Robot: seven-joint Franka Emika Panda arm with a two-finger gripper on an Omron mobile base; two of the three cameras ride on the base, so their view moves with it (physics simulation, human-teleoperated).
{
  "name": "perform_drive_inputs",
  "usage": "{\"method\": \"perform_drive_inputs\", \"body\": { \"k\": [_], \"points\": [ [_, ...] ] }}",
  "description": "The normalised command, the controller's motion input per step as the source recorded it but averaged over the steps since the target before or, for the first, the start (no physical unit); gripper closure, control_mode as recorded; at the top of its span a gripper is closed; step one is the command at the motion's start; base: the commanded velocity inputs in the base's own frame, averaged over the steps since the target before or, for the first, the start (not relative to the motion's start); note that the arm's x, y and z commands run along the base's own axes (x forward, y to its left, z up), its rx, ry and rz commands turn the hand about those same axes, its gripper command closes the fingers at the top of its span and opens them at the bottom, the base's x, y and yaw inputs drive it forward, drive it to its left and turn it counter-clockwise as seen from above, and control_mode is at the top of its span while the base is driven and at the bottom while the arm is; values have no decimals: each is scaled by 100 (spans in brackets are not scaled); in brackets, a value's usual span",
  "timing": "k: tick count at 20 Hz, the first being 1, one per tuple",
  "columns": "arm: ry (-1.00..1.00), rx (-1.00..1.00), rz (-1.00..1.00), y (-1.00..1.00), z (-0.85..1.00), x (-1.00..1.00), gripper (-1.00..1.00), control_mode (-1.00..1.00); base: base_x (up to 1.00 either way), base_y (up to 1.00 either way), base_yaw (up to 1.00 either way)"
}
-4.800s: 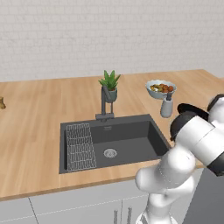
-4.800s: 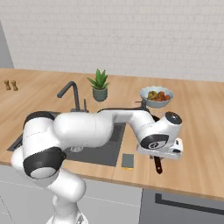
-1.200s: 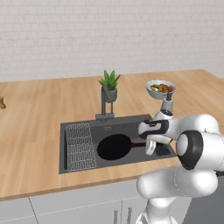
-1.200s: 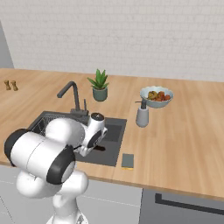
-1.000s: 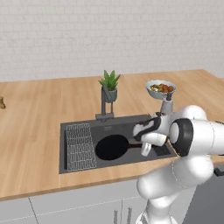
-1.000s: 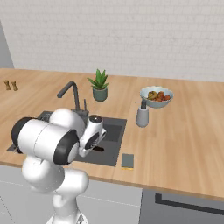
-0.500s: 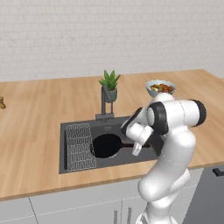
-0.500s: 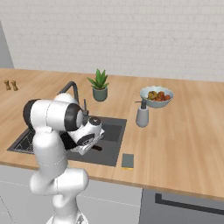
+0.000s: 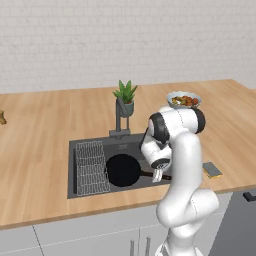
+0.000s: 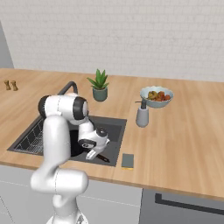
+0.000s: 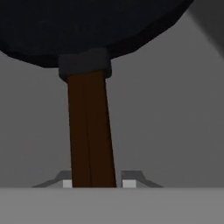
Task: Pick the pan and sponge and place them into the sink. Then turn on the water.
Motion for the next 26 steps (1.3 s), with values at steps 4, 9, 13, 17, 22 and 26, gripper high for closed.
{"method": "perform_drive_inputs", "body": {
  "k": [4,9,13,17,22,26],
  "points": [
    [0,1,0,0,-45,44,100,-100,0,0,0],
    [-6,2,0,0,8,5,-100,-100,0,0,0],
    [-2,1,-4,0,55,0,-100,-100,0,0,0],
    [5,0,-1,0,85,0,-100,-100,0,0,0],
    [0,0,0,-1,100,-10,-100,-100,0,0,0],
    [0,0,0,-4,100,-15,-100,-100,0,0,0]
  ]
}}
